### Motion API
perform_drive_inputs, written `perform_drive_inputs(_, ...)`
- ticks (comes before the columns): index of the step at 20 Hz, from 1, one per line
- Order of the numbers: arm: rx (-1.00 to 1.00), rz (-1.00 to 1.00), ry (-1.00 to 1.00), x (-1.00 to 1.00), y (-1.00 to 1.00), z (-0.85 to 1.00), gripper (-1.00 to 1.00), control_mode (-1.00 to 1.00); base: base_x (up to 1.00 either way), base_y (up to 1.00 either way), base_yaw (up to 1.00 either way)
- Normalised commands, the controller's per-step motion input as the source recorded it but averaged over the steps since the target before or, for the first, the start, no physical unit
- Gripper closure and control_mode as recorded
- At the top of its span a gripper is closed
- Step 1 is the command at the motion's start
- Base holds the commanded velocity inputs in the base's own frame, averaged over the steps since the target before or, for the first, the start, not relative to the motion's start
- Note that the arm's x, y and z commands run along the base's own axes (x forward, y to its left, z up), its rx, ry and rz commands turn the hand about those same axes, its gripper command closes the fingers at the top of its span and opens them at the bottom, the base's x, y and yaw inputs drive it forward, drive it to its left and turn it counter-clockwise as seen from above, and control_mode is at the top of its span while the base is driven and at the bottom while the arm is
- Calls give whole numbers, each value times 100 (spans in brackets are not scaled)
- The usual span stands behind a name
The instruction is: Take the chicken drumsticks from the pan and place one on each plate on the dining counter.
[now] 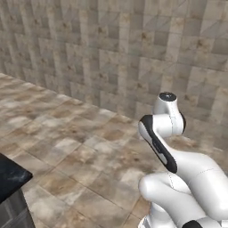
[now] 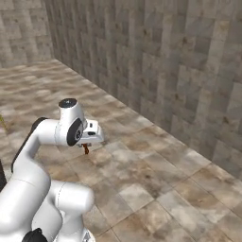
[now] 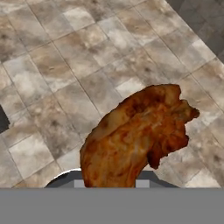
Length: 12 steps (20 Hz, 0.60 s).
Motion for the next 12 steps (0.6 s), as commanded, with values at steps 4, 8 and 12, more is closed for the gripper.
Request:
perform_drive_inputs(4, 0, 0, 0, 0, 0, 0, 100, 100, 100, 0, 29)
perform_drive_inputs(8, 0, 0, 0, 0, 0, 0, 100, 100, 100, 0, 30)
perform_drive_inputs(12, 0, 0, 0, 0, 0, 0, 100, 100, 100, 0, 30)
